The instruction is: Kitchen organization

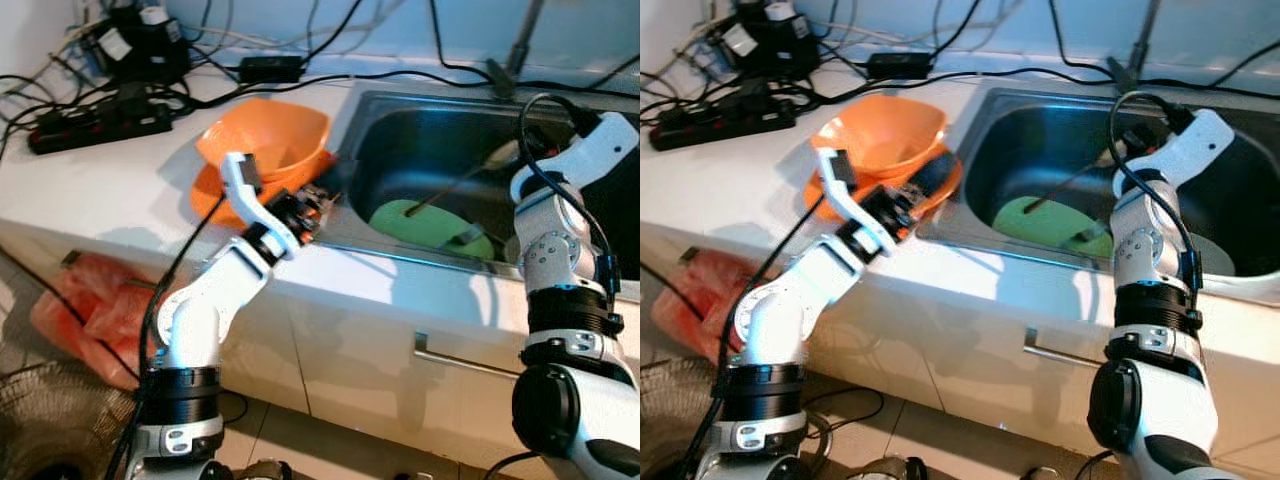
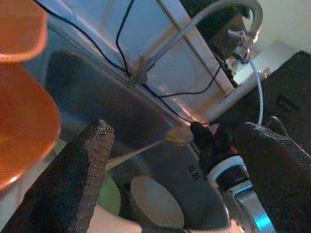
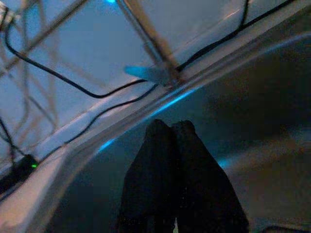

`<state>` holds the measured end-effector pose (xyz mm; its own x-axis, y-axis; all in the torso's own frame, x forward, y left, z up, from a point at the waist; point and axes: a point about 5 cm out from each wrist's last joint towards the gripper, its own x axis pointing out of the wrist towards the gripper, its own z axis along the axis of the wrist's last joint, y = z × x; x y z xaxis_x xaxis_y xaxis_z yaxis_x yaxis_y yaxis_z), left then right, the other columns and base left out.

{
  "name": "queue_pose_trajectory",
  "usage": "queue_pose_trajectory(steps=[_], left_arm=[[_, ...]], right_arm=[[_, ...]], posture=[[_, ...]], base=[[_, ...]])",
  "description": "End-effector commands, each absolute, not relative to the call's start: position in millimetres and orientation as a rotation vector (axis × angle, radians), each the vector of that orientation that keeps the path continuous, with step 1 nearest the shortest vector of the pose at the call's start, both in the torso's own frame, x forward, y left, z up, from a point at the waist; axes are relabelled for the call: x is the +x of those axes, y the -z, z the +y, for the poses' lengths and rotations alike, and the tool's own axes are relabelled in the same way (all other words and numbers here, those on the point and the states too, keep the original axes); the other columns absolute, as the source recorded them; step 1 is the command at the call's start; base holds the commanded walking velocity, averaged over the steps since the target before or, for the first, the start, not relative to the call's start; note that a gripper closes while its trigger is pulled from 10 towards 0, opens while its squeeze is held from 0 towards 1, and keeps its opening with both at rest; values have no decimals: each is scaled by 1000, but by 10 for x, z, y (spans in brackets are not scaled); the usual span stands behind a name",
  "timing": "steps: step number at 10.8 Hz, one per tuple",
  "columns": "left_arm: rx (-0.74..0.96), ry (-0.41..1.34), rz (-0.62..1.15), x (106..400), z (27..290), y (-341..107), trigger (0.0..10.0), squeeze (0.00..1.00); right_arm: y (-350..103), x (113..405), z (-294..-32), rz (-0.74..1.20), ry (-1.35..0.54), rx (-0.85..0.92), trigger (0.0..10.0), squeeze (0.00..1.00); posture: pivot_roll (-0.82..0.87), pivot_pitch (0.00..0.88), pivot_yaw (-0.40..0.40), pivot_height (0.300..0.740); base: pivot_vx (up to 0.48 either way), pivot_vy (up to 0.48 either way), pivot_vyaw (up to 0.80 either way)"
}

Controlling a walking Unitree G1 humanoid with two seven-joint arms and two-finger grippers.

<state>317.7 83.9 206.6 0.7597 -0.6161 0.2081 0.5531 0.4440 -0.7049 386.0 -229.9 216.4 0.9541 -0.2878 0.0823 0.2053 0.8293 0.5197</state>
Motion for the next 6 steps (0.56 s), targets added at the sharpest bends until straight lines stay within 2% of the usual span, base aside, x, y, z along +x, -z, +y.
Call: queue_pose_trajectory(steps=[1, 3, 4, 5, 6], left_arm=[[-795, 704, 61, 3162, 873, -2094, 10000, 1000], [-666, 707, 59, 3153, 850, -2086, 10000, 1000], [-563, 691, 54, 3169, 873, -2070, 10000, 1000], [-517, 685, 50, 3176, 881, -2063, 10000, 1000], [-414, 677, 33, 3179, 891, -2059, 10000, 502]], right_arm=[[-2117, 3867, -2293, -145, 272, 482, 0, 0], [-1994, 3872, -2271, -98, 268, 393, 0, 0], [-1926, 3879, -2229, -55, 248, 286, 9765, 0], [-1909, 3883, -2210, -46, 237, 253, 10000, 0], [-1832, 3894, -2125, -2, 187, 142, 10000, 0]], posture=[[49, 91, 78, 740], [49, 94, 76, 740], [51, 96, 76, 740], [51, 96, 76, 740], [54, 97, 76, 740]], base=[[0, 0, 0], [0, 0, 0], [0, 0, 0], [0, 0, 0], [0, 0, 0]])
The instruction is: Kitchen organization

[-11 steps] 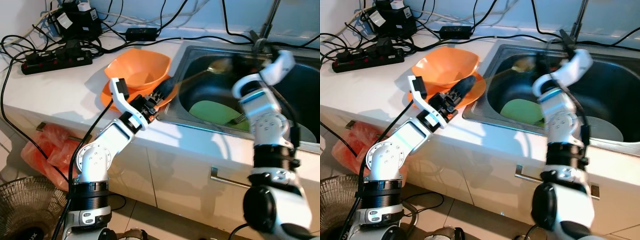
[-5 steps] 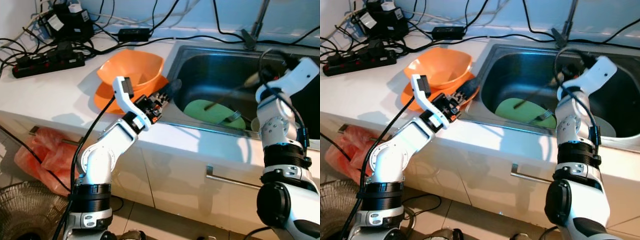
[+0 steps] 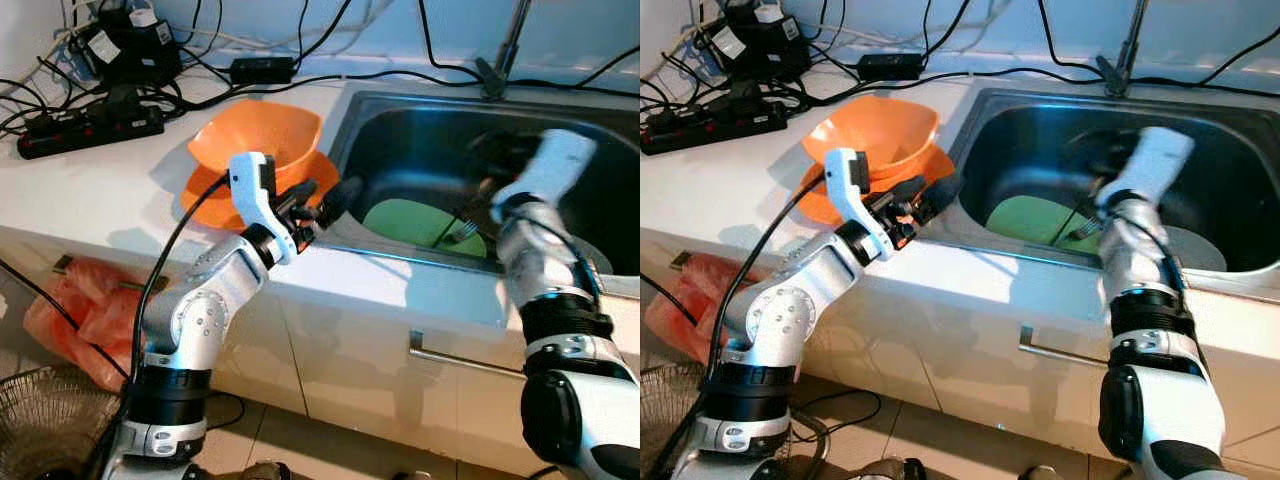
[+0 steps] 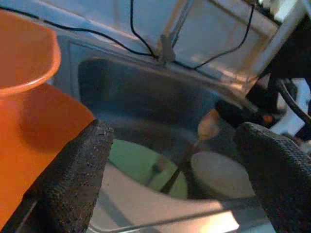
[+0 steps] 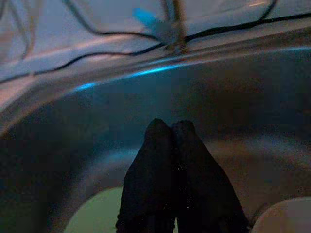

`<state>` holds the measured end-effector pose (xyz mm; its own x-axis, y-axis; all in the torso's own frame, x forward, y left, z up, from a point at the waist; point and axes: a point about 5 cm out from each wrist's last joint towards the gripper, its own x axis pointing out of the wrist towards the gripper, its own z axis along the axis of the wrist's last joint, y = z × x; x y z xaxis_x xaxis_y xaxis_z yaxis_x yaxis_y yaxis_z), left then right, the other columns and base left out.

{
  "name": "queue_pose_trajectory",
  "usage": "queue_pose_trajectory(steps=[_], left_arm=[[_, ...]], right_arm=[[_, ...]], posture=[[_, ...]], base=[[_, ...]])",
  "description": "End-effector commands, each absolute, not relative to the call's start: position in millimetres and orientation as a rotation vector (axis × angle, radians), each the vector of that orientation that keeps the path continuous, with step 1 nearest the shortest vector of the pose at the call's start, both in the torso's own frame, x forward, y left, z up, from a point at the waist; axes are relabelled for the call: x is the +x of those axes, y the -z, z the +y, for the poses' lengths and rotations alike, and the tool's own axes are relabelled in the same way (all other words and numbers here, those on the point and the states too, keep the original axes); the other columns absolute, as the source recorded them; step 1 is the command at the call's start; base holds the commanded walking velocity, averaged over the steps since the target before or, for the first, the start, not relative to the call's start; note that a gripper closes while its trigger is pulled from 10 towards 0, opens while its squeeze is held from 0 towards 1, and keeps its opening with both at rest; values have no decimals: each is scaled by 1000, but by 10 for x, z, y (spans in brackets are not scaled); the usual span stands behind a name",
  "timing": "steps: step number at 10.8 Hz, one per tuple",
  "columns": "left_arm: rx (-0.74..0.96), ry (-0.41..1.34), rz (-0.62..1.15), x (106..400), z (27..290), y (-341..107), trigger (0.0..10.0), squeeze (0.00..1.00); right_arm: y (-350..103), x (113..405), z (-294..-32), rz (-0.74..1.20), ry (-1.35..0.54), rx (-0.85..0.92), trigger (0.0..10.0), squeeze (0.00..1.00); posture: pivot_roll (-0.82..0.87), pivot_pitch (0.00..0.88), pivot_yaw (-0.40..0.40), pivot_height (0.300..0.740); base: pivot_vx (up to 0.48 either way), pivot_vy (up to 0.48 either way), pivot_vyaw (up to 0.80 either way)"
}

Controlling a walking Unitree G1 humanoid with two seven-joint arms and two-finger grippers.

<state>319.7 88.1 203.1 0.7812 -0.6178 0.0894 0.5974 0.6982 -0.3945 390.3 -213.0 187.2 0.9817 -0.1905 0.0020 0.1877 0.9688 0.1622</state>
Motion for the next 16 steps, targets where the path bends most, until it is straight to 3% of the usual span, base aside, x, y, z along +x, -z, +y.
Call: queue_pose_trajectory(steps=[1, 2, 3, 4, 10, 13, 15, 16], left_arm=[[-364, 694, 27, 3161, 865, -2048, 10000, 0], [-310, 700, 12, 3152, 843, -2051, 10000, 0], [-289, 693, 7, 3159, 847, -2047, 10000, 0], [-278, 691, 4, 3166, 851, -2040, 10000, 0], [-118, 671, -36, 3209, 869, -2059, 10000, 0], [-8, 656, -75, 3225, 869, -2164, 10000, 0], [25, 623, -101, 3246, 983, -2260, 10000, 0], [50, 527, -152, 3284, 1129, -2350, 10000, 0]], right_arm=[[-1791, 3898, -2090, 19, 165, 127, 10000, 0], [-1753, 3900, -2063, 38, 141, 119, 10000, 0], [-1739, 3902, -2046, 45, 124, 107, 10000, 890], [-1734, 3904, -2040, 47, 118, 106, 10000, 1000], [-1776, 3922, -1968, 24, 69, 100, 10000, 1000], [-1982, 3902, -1719, -58, -119, 75, 10000, 1000], [-2205, 3792, -1495, -145, -320, 121, 10000, 1000], [-2306, 3689, -1380, -197, -455, 150, 10000, 1000]], posture=[[55, 96, 75, 740], [56, 94, 74, 740], [55, 91, 75, 740], [54, 89, 76, 740], [61, 80, 83, 740], [62, 80, 88, 740], [63, 81, 89, 740], [69, 81, 88, 740]], base=[[0, 0, 0], [0, 0, 0], [0, 0, 0], [0, 0, 0], [0, 0, 0], [0, 0, 0], [0, 0, 0], [0, 0, 0]])
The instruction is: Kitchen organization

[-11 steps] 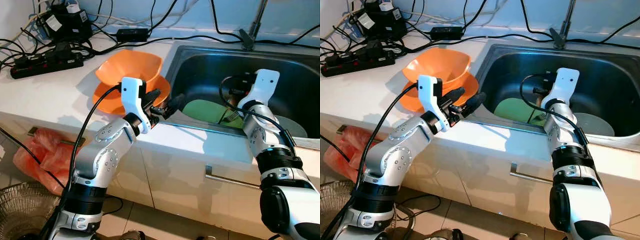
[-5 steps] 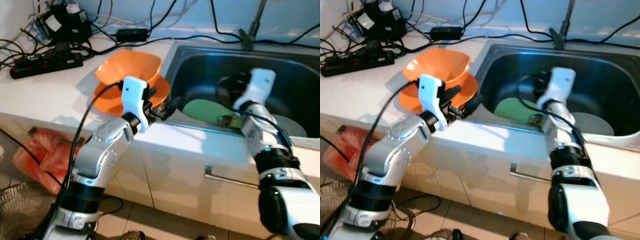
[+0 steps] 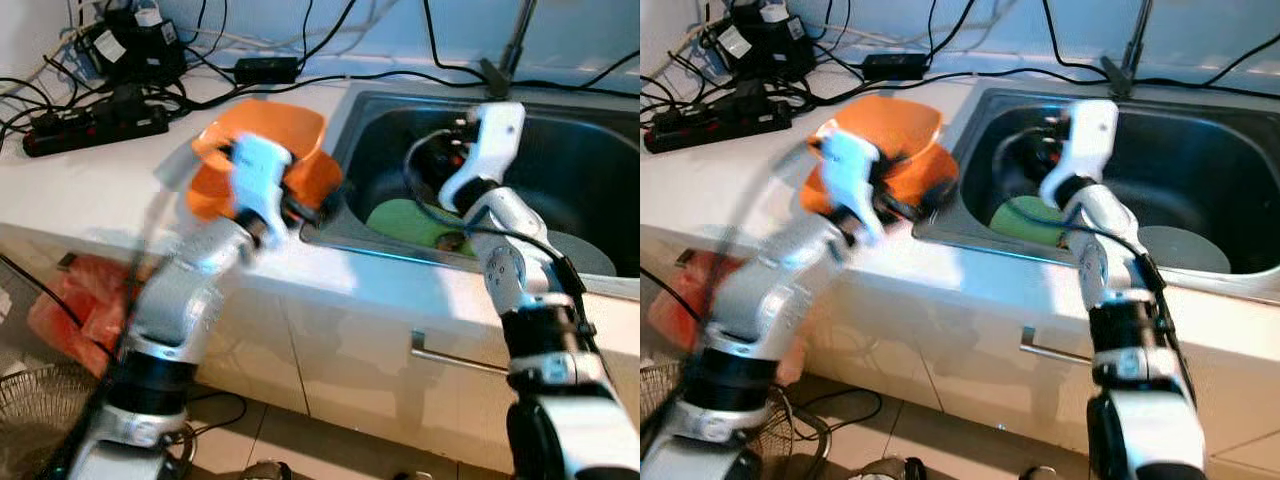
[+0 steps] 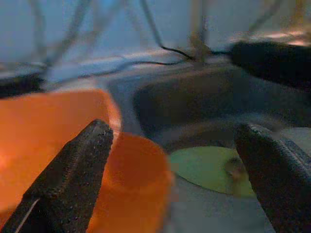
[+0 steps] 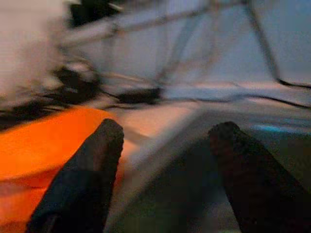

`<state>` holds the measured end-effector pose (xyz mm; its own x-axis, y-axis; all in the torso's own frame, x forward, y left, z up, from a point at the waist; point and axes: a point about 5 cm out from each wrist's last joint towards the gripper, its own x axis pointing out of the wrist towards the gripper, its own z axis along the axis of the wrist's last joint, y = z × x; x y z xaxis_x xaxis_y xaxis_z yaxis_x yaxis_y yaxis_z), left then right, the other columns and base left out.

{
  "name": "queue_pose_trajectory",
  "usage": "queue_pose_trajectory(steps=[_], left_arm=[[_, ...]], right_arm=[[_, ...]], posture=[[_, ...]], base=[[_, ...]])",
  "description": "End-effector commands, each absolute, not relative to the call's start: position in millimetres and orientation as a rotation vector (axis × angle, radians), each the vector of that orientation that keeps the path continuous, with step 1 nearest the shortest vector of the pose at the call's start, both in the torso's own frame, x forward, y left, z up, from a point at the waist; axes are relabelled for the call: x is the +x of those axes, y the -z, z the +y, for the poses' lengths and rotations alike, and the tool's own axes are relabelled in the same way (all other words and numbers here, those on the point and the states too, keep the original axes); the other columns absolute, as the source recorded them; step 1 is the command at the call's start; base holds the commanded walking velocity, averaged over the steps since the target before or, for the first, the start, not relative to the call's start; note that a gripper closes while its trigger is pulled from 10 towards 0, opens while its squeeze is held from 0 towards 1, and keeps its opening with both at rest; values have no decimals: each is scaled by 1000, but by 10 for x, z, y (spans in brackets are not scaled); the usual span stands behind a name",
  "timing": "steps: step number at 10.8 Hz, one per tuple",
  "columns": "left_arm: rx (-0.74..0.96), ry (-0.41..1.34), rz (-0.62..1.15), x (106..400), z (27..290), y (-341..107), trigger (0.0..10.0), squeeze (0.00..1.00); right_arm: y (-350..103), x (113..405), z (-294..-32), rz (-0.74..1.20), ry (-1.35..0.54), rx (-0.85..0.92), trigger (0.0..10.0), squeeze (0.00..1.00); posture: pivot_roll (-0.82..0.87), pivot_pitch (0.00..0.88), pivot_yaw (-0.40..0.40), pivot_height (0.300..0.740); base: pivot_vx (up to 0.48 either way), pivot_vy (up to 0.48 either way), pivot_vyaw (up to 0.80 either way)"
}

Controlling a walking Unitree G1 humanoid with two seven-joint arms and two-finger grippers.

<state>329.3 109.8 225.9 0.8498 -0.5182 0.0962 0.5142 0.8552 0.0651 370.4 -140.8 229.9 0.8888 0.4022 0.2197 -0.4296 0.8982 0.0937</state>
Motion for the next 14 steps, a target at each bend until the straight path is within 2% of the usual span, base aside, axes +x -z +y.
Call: queue_pose_trajectory(steps=[1, 3, 4, 6, 7, 9, 14], left_arm=[[70, 438, -182, 3322, 1247, -2397, 10000, 0], [154, 153, -167, 3481, 1660, -2384, 10000, 0], [159, 83, -101, 3543, 1816, -2299, 10000, 0], [137, 57, -56, 3591, 1919, -2293, 10000, 0], [48, 25, -52, 3625, 1955, -2314, 10000, 0], [-76, -23, -59, 3689, 2023, -2346, 10000, 0], [-463, -52, 106, 3927, 1962, -2159, 10000, 0]], right_arm=[[-2349, 3618, -1317, -214, -534, 163, 10000, 1000], [-2421, 3452, -1183, -224, -694, 163, 10000, 1000], [-2433, 3374, -1120, -218, -760, 161, 10000, 741], [-2444, 3283, -1068, -214, -822, 143, 10000, 75], [-2446, 3269, -1080, -204, -814, 145, 10000, 24], [-2456, 3257, -1077, -202, -811, 143, 10000, 0], [-2518, 3202, -1045, -218, -823, 140, 10000, 0]], posture=[[72, 81, 88, 740], [73, 79, 89, 740], [70, 78, 93, 740], [66, 81, 97, 740], [67, 82, 100, 740], [65, 82, 102, 740], [53, 91, 113, 740]], base=[[0, 0, 0], [0, 0, 0], [0, 0, 0], [0, 0, 0], [0, 0, 0], [0, 0, 0], [0, 0, 0]])
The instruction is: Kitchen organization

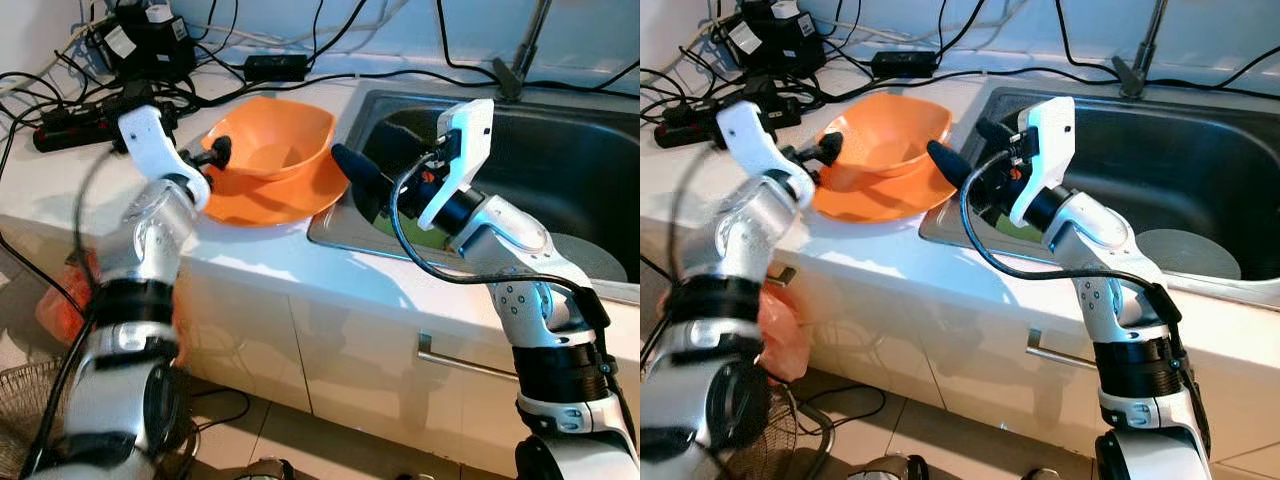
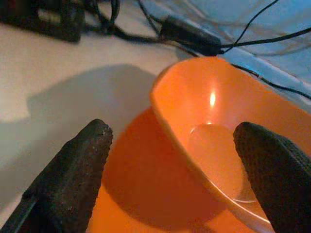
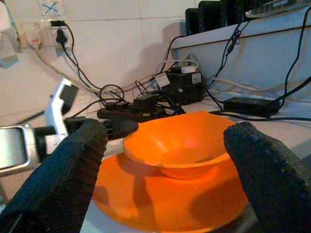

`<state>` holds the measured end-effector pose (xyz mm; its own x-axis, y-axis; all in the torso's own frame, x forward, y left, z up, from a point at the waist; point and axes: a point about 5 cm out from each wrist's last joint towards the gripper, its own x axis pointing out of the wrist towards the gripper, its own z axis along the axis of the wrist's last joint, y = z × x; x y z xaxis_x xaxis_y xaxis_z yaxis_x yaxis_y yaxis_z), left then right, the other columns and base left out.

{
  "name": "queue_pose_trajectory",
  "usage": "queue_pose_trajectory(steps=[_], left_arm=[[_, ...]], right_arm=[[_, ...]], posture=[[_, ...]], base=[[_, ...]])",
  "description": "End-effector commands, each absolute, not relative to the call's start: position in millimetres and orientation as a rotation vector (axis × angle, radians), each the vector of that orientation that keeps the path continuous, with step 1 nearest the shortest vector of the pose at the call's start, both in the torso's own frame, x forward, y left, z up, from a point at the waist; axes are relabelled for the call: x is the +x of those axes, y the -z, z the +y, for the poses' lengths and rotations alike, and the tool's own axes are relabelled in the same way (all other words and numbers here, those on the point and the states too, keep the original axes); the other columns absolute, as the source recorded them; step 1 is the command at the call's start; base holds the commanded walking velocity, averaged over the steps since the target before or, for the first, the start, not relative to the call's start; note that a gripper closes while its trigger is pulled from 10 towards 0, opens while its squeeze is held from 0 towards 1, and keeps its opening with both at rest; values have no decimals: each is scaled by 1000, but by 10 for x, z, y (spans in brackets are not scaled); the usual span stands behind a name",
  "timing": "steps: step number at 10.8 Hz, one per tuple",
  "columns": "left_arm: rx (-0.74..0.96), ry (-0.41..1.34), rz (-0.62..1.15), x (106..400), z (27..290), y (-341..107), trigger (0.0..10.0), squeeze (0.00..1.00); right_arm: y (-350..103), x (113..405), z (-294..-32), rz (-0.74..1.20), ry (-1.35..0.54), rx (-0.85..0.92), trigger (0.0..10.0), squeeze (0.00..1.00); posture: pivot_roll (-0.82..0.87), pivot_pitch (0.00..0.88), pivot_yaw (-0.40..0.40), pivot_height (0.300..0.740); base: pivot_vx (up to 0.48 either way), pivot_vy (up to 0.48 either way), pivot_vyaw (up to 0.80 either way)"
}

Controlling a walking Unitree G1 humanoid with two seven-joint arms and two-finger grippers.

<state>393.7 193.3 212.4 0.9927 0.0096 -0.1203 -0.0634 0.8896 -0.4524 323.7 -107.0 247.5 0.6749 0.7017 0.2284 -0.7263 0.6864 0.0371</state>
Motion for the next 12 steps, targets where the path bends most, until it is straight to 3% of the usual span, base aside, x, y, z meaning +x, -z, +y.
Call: queue_pose_trajectory(steps=[1, 6, 7, 8, 9, 12], left_arm=[[-506, -59, 126, 3955, 1966, -2134, 10000, 0], [-638, -38, 195, 4084, 1937, -2114, 10000, 0], [-660, -23, 203, 4106, 1905, -2138, 7882, 0], [-706, -15, 222, 4122, 1893, -2135, 0, 0], [-782, -11, 238, 4131, 1895, -2123, 0, 0], [-801, -24, 222, 4142, 1990, -2160, 0, 0]], right_arm=[[-2520, 3189, -1043, -218, -824, 140, 10000, 0], [-2520, 3140, -1041, -213, -818, 141, 10000, 0], [-2515, 3131, -1046, -211, -814, 143, 10000, 0], [-2510, 3130, -1044, -209, -813, 143, 10000, 0], [-2507, 3127, -1044, -207, -813, 145, 10000, 0], [-2446, 3085, -1057, -157, -855, 118, 10000, 0]], posture=[[51, 96, 115, 740], [32, 108, 136, 740], [33, 109, 138, 740], [31, 109, 140, 740], [30, 108, 139, 740], [25, 104, 141, 740]], base=[[0, 0, 0], [0, 0, 0], [0, 0, 0], [0, 0, 0], [0, 0, 0], [0, 0, 0]])
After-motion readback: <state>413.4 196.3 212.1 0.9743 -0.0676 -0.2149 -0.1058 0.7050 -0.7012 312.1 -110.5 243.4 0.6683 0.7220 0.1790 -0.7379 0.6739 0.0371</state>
